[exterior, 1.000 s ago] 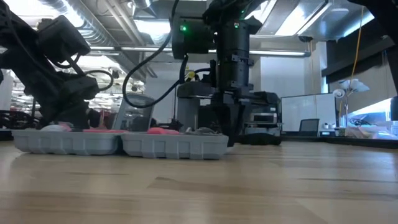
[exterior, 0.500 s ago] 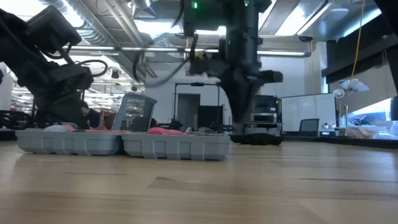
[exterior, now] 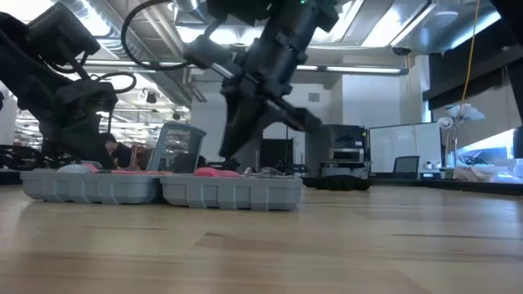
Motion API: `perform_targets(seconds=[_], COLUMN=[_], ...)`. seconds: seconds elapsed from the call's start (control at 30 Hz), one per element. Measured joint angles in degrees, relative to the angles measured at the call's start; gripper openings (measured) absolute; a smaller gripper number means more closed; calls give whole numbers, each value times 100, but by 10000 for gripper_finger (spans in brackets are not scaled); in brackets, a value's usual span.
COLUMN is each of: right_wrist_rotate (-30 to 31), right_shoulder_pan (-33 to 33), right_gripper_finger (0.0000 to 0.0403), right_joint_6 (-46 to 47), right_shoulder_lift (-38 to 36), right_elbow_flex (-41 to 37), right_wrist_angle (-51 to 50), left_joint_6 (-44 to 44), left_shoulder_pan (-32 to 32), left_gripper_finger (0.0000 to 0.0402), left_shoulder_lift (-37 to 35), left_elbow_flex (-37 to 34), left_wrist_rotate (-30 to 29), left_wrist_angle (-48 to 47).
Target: Prefit tool cases
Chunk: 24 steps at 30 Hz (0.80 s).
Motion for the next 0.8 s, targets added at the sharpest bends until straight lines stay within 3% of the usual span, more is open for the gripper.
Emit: perform_targets(seconds=[0.2,0.53,0.8], right_wrist_rotate=[-285,-531,-12], right_shoulder_pan=[15,122,32], right_gripper_finger=[0,0,0], right_joint_6=[116,-59,-107], right_shoulder_lift=[140,369,59], right_elbow_flex=[2,34,226], right_wrist_angle=[73,-611,-632], left_joint_6=[-42,-9,-29], left_shoulder_pan=[0,0,0], left_gripper_finger=[0,0,0], left_shoulder_lift=[0,2,0], left_elbow_flex=[0,-4,-4], left_wrist_rotate=[0,0,2], left_wrist_angle=[-9,-130,-117])
